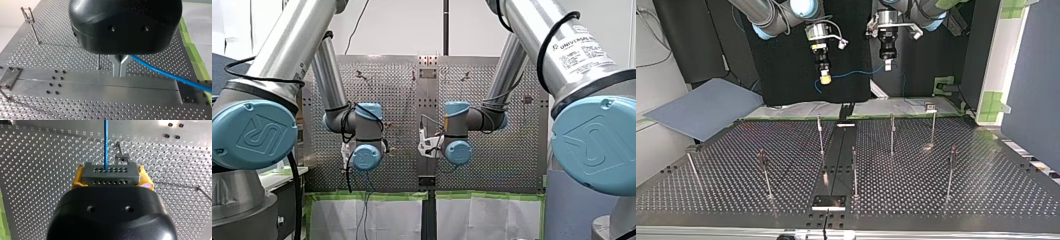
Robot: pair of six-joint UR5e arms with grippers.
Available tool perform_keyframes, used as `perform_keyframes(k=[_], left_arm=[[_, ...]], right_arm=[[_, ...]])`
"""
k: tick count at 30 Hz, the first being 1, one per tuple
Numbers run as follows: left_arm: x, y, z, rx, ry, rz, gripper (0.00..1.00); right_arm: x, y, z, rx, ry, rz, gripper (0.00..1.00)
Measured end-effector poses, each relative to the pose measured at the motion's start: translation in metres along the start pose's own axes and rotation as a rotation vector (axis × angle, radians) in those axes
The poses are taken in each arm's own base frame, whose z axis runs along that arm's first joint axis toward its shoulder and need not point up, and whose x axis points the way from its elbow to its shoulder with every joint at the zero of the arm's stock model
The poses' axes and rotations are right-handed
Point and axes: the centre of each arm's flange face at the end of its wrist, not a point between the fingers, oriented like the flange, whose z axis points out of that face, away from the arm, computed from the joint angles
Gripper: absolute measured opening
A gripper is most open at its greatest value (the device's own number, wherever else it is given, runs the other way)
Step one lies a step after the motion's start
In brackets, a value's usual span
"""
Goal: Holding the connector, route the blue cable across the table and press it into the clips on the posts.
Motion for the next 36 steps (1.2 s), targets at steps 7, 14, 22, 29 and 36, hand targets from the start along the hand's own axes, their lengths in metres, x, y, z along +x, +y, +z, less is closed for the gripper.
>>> perform_keyframes(k=[7,14,22,29,36], left_arm=[[-0.009,-0.002,0.002,0.007,-0.019,-0.011,0.0],[-0.017,-0.004,0.003,0.01,-0.037,-0.022,0.0],[-0.018,-0.004,0.003,0.01,-0.038,-0.022,0.0],[-0.018,-0.004,0.003,0.01,-0.038,-0.022,0.0],[-0.018,-0.004,0.003,0.01,-0.038,-0.022,0.0]], right_arm=[[0.0,0.001,0.0,-0.001,0.0,0.0,0.0],[0.0,0.001,0.0,-0.002,0.0,0.0,0.0],[0.0,0.001,0.0,-0.002,0.0,0.0,0.0],[0.0,0.0,0.0,-0.001,-0.002,-0.003,0.0],[-0.028,-0.003,-0.006,0.011,-0.09,-0.04,0.0]])
